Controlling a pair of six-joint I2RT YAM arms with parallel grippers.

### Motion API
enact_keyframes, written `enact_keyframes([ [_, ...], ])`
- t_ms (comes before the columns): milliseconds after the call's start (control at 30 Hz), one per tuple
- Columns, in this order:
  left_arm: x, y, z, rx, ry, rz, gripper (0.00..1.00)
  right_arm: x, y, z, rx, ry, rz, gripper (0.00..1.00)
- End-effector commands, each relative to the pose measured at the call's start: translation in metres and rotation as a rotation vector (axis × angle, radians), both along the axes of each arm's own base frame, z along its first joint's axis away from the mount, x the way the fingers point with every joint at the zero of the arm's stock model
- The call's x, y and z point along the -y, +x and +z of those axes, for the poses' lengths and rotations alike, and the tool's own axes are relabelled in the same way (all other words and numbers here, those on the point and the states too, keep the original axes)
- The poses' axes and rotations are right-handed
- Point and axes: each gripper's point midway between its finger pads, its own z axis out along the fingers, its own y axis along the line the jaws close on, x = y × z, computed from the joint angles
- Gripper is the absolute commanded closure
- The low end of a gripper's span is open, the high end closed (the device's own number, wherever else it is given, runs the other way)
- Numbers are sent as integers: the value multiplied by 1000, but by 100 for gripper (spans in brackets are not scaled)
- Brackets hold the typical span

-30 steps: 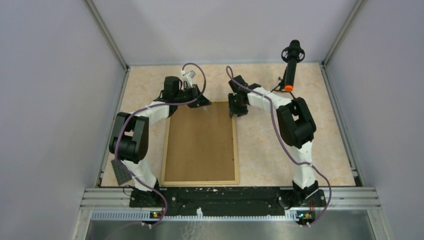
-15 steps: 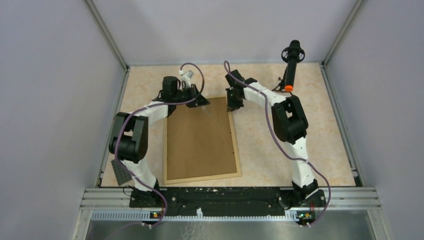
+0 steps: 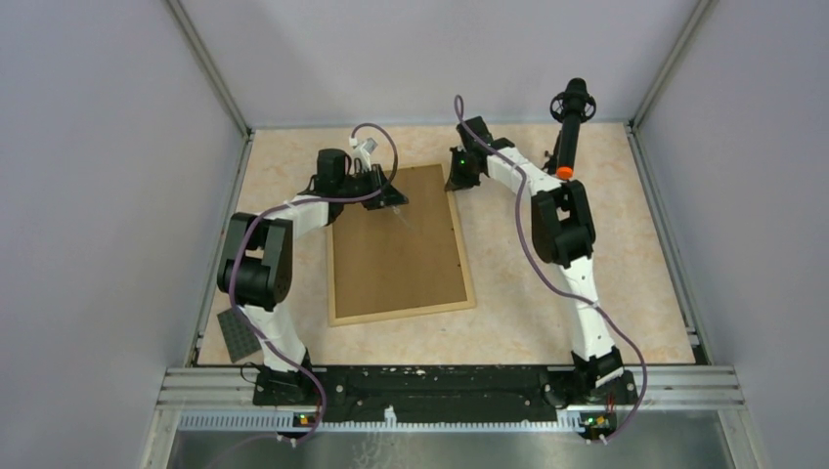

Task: Take the photo out of the frame
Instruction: Adjust the photo frame at the center of the board, then adjust the screwdriver.

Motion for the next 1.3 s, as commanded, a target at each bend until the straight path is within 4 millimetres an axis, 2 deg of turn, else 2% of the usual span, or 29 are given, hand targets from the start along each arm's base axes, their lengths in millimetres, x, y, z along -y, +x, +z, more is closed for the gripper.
enact_keyframes([
  [0,4,13,25,73,-61,-11,100,-16,25,46,103,154,30,90],
  [67,5,15,31,62,-96,-8,100,-18,22,69,135,209,58,55],
  [133,4,16,36,61,-111,1,100,-20,15,93,181,247,128,43],
  [200,5,16,44,66,-129,5,100,-26,1,120,239,285,236,36],
  [300,6,14,52,46,-158,18,100,-41,-39,156,334,384,476,31],
  [467,7,10,64,29,-217,38,100,-64,-104,164,420,374,714,30],
  [567,9,8,71,30,-242,35,100,-78,-129,164,440,362,794,31],
  [667,10,5,76,28,-258,34,100,-90,-137,156,446,331,827,32],
  [867,10,-4,85,23,-296,37,100,-100,-127,128,398,247,829,36],
  [1033,11,-10,87,15,-313,36,100,-102,-128,117,420,178,849,43],
  [1067,11,-11,87,15,-314,33,100,-103,-129,116,426,170,856,48],
  [1100,11,-11,88,17,-316,29,100,-103,-130,116,433,162,858,59],
  [1167,12,-14,90,28,-318,11,99,-103,-133,120,441,166,873,91],
  [1200,13,-16,92,40,-315,-13,91,-102,-135,122,441,165,888,100],
  [1267,13,-23,93,59,-284,-88,72,-100,-144,126,439,173,938,100],
])
